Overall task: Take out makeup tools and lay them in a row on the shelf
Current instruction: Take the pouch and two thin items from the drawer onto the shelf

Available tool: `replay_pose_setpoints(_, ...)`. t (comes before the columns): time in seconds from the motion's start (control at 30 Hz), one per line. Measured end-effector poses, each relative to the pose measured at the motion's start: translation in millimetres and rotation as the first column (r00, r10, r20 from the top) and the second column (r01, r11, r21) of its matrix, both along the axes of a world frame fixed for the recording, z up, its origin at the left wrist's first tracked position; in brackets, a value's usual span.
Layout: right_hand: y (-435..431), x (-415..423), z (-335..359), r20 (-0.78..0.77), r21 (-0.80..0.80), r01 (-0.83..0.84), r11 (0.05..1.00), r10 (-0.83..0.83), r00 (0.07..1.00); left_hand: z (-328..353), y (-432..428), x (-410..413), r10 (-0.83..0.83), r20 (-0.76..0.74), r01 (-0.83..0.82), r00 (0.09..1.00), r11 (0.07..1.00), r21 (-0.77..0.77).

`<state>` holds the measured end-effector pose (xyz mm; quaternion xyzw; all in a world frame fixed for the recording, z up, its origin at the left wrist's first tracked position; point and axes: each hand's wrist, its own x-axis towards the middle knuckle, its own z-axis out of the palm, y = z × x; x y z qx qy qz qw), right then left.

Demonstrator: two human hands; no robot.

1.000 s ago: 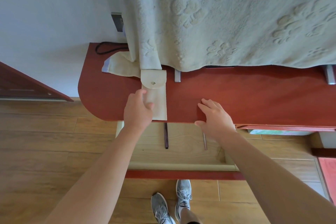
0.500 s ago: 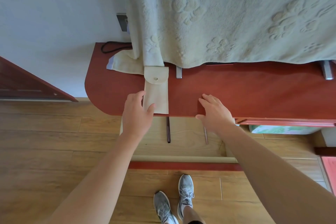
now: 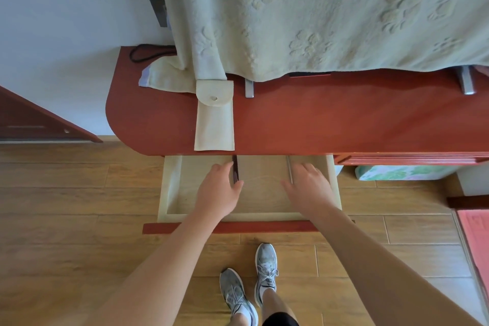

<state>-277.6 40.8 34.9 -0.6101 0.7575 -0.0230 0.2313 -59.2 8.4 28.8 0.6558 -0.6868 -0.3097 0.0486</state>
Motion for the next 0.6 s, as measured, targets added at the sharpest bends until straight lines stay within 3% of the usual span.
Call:
replay_pose_setpoints(0.27,-23,-4,-37,-0.009,0.088,0.061,0.994,-0.06,0.998,-40,-24,-15,-0.042,0.21,0.049,0.977,0.998,-0.026)
replay_pose_setpoints(0.6,-32,-8,-66,0.045,0.151,0.071,0.986,-0.079,0.996,-64,-28,-22,-0.018,0.17,0.018,0.985,1.0,0.004)
